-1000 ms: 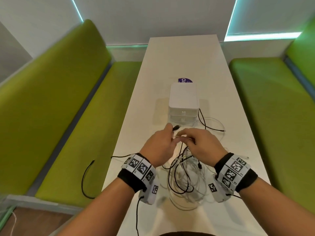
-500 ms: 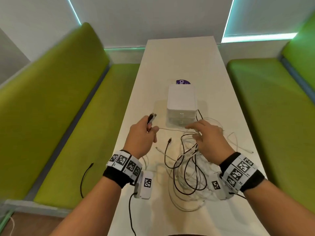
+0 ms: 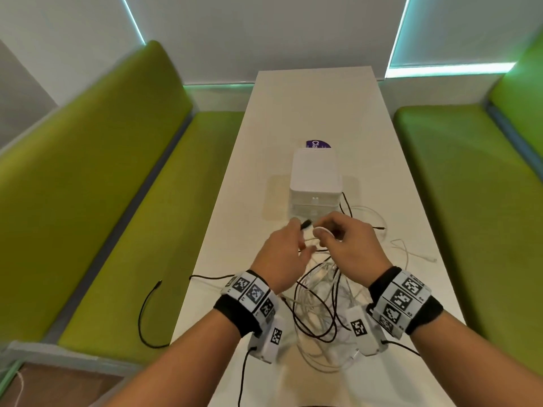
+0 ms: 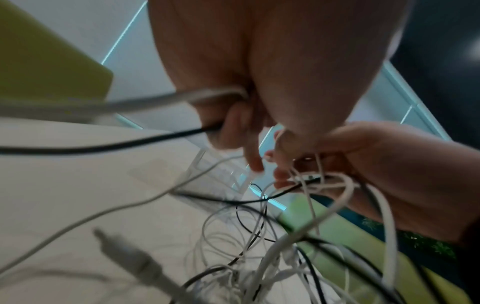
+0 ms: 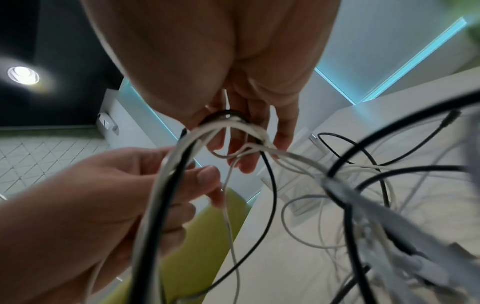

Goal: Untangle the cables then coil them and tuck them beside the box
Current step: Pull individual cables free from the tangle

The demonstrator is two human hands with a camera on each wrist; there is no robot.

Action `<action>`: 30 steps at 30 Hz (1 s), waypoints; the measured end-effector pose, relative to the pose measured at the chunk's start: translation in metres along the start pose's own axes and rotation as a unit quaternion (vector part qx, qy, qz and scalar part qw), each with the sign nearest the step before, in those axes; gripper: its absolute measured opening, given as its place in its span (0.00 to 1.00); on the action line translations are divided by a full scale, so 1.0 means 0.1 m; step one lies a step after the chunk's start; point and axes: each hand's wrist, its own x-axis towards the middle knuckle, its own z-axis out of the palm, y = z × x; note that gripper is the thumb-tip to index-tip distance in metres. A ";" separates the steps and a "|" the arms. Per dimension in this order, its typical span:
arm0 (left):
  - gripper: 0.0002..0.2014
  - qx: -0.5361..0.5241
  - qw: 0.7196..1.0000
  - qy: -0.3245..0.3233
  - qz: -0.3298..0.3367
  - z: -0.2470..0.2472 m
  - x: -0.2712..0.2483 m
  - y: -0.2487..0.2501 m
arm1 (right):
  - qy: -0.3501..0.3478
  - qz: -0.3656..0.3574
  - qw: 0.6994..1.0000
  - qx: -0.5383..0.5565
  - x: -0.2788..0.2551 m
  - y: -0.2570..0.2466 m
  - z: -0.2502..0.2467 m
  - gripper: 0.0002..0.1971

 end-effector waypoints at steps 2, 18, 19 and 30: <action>0.16 -0.009 0.998 0.067 0.013 -0.06 0.04 -0.05 | -0.005 0.012 0.999 0.033 -0.02 0.01 -0.05 0.02; 0.18 -0.055 0.994 -0.082 -0.054 0.10 0.05 -0.02 | 0.044 0.060 0.964 0.255 -0.06 0.00 0.03 0.18; 0.17 -0.053 0.994 -0.084 -0.050 0.11 0.05 -0.03 | 0.048 0.062 0.963 0.259 -0.07 0.00 0.03 0.18; 0.13 -0.092 0.991 -0.089 -0.050 0.09 0.04 -0.06 | 0.089 0.073 0.960 0.254 0.01 0.09 -0.06 0.19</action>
